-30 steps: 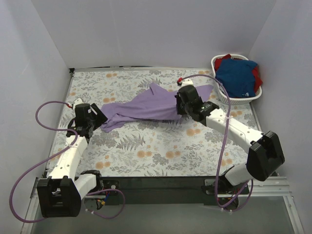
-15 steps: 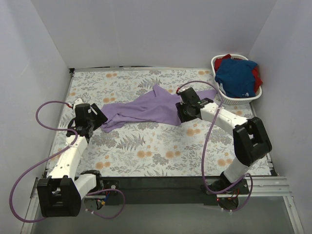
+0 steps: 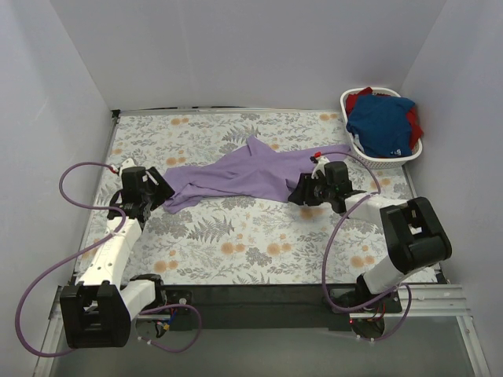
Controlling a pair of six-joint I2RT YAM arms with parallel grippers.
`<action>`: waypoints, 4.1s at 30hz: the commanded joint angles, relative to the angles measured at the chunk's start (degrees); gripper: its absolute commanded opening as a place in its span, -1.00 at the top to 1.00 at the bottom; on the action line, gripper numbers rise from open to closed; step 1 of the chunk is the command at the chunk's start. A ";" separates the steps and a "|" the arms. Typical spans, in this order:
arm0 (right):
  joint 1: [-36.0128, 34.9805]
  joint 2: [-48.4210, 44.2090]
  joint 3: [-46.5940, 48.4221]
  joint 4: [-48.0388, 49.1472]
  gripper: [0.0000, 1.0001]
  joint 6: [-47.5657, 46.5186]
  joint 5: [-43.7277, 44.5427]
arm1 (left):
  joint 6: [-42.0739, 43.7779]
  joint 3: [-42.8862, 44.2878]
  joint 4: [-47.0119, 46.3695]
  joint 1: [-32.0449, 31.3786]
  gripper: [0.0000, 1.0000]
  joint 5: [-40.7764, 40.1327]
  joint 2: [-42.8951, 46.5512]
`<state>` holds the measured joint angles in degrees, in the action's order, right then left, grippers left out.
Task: Fold and stack the t-shirts
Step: Flatten the tshirt out
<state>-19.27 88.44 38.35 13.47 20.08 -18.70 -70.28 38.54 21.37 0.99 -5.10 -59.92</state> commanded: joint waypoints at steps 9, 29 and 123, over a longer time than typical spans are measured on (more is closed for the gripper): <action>0.20 8.49 -1.00 20.36 -0.21 5.41 -4.93 | 0.85 1.09 -0.18 -0.20 -0.36 0.27 -0.02; -5.51 -21.54 4.20 -48.53 0.78 -3.29 14.66 | 0.85 1.27 0.43 -0.20 -0.36 -1.58 0.51; -0.95 -5.91 1.64 -18.57 0.14 -6.98 13.25 | 2.95 17.52 -0.54 -10.84 -0.24 -15.72 -33.06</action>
<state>-20.16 84.25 40.84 -5.96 14.09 -4.71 -69.25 53.71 21.67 -9.98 -17.12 -92.42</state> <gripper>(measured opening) 0.429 0.619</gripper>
